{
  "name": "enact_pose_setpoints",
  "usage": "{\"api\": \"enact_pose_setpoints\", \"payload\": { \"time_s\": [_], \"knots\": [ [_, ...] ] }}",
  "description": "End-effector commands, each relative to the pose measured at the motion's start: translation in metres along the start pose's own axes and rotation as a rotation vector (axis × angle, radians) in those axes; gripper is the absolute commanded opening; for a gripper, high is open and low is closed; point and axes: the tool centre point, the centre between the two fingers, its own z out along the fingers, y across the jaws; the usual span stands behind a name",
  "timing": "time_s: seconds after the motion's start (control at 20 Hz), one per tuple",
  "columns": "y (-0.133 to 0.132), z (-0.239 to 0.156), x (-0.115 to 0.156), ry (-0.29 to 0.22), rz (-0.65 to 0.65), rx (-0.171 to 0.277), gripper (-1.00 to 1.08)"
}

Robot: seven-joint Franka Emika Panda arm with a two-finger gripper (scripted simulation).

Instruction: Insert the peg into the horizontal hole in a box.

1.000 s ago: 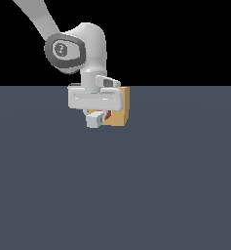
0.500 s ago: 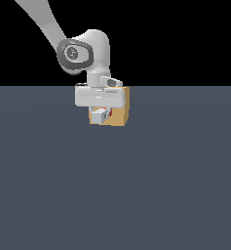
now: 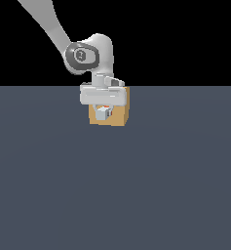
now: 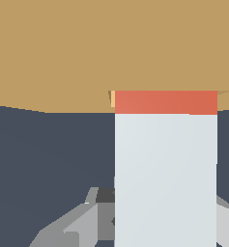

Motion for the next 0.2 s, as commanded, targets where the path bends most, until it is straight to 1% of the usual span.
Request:
{"api": "enact_pose_setpoints", "payload": {
  "time_s": [0.0, 0.15],
  "knots": [
    [0.002, -0.0014, 0.01, 0.008, -0.002, -0.007, -1.0],
    [0.0025, -0.0017, 0.009, 0.008, -0.002, -0.007, -1.0]
  ]
}}
